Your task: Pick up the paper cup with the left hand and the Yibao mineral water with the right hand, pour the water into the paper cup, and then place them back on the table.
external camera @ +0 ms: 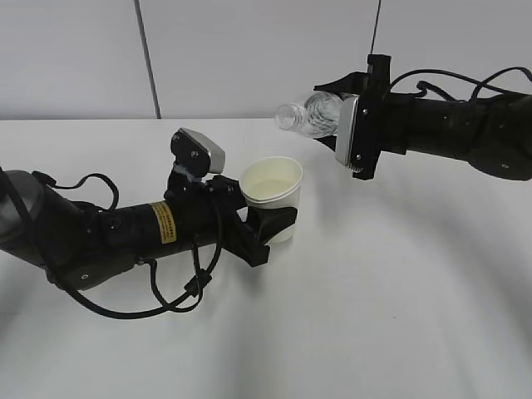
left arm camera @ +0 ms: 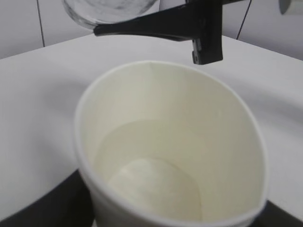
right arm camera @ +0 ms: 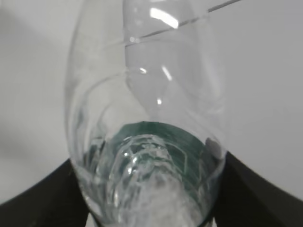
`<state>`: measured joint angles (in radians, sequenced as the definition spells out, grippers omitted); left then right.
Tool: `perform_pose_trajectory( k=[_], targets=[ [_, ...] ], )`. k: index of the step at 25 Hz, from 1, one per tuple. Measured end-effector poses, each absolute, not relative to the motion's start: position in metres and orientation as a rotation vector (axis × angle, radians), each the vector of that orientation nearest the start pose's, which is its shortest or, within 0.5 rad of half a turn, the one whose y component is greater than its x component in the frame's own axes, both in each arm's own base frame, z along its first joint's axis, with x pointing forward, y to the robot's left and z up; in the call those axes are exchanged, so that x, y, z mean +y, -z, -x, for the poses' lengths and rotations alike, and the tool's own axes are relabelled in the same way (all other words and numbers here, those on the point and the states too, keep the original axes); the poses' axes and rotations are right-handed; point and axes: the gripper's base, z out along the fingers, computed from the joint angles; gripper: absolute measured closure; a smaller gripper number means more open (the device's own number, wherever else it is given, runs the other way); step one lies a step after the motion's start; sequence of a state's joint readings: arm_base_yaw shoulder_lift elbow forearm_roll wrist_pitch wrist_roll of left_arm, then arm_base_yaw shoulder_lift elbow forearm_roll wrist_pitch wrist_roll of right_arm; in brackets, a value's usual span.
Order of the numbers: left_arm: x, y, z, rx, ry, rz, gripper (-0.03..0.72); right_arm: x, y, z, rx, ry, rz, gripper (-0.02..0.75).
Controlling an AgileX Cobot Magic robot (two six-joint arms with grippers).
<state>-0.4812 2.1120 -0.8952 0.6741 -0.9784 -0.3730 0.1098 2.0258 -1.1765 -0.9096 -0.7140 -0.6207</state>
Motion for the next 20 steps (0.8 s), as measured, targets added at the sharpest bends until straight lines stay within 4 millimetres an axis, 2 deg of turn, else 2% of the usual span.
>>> perform_pose_trajectory(
  k=[4, 7, 9, 14, 20],
  targets=[
    [-0.2173, -0.1073, -0.3168, 1.675, 0.797, -0.834, 0.276, 0.0938, -0.1814, -0.4226, 1.154, 0.301, 1.399, 0.237],
    [-0.2165, -0.1077, -0.3181, 1.681, 0.792, -0.81, 0.276, 0.0938, -0.1814, -0.4226, 1.154, 0.301, 1.399, 0.237],
    [-0.2163, -0.1078, -0.3186, 1.682, 0.79, -0.802, 0.279, 0.0938, -0.1814, -0.4226, 1.254, 0.191, 1.302, 0.237],
    [-0.2159, -0.108, -0.3193, 1.685, 0.788, -0.79, 0.284, 0.0936, -0.1815, -0.4228, 1.302, 0.141, 1.251, 0.237],
    [-0.2151, -0.1083, -0.3206, 1.691, 0.782, -0.767, 0.284, 0.0894, -0.1764, -0.4243, 1.454, 0.077, 1.161, 0.237]
  ],
)
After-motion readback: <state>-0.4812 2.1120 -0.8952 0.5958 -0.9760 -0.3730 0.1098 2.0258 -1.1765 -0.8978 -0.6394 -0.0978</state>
